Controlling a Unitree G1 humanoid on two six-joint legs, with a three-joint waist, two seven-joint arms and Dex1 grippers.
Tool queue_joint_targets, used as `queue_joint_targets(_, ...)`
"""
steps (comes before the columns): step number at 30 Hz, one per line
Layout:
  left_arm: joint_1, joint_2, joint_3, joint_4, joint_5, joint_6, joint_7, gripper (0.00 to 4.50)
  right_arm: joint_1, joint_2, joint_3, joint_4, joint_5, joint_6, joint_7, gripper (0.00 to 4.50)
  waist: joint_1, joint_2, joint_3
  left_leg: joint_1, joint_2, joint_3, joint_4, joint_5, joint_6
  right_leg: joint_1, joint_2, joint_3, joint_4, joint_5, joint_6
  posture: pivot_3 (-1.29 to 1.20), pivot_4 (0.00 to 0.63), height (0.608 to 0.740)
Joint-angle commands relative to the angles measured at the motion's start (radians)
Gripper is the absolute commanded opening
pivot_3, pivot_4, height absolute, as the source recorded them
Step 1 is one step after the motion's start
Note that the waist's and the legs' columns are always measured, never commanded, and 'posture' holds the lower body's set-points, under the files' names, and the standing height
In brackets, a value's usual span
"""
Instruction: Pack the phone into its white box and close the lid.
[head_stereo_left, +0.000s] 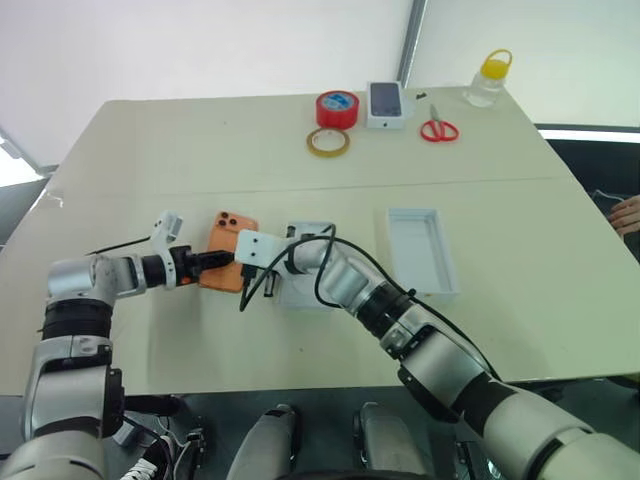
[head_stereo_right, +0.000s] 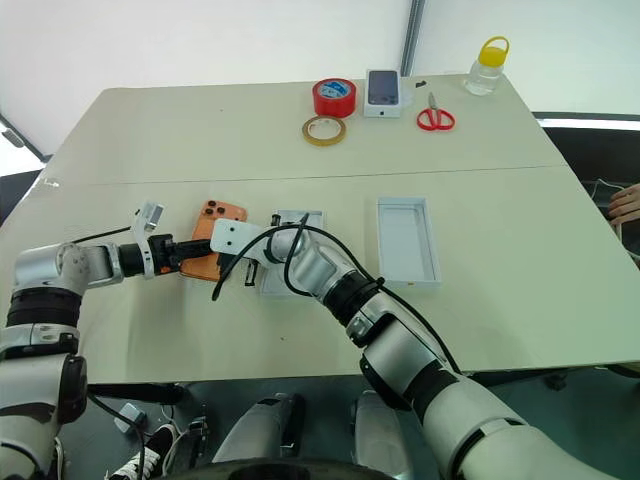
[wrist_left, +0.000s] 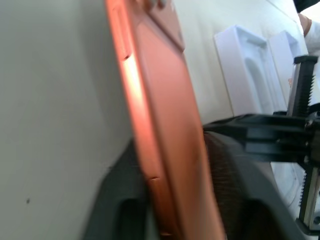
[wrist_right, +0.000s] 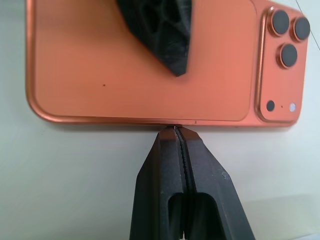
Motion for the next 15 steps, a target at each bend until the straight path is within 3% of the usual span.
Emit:
queue_joint_targets(1, 0.022, -0.004, 0.001, 0.012, 0.001, 0.024, 0.014, 1.61, 0.004, -0.003, -0.008, -0.022, -0.009, -0.002, -0.001, 0.0, 0.0, 0.0, 0.0, 0.0, 0.0, 0.0, 0.0, 0.0, 0.0, 0.0, 0.0, 0.0, 0.0, 0.0, 0.0, 0.0, 0.15, 0.74)
queue_joint_targets(7, 0.029, -0.008, 0.007, -0.004, -0.006, 0.037, 0.016, 1.61, 0.01, -0.001, -0.009, -0.03, -0.004, 0.005, 0.004, 0.0, -0.001, 0.0, 0.0, 0.0, 0.0, 0.0, 0.0, 0.0, 0.0, 0.0, 0.0, 0.0, 0.001, 0.0, 0.0, 0.0, 0.15, 0.74)
queue_joint_targets(12, 0.046, -0.001, 0.019, -0.025, -0.026, 0.042, 0.001, 0.01, 0.021, -0.007, -0.007, -0.055, -0.006, 0.012, 0.007, 0.0, -0.001, 0.0, 0.0, 0.0, 0.0, 0.0, 0.0, 0.0, 0.0, 0.0, 0.0, 0.0, 0.001, 0.0, 0.0, 0.0, 0.15, 0.74)
queue_joint_targets(15, 0.062, 0.001, 0.037, -0.049, -0.057, 0.068, -0.007, 0.01, 0.035, -0.019, -0.024, -0.091, 0.019, 0.0, 0.031, 0.0, -0.009, 0.0, 0.0, 0.001, 0.0, 0.0, 0.0, 0.0, 0.0, 0.0, 0.0, 0.0, 0.002, 0.0, 0.0, 0.0, 0.15, 0.74)
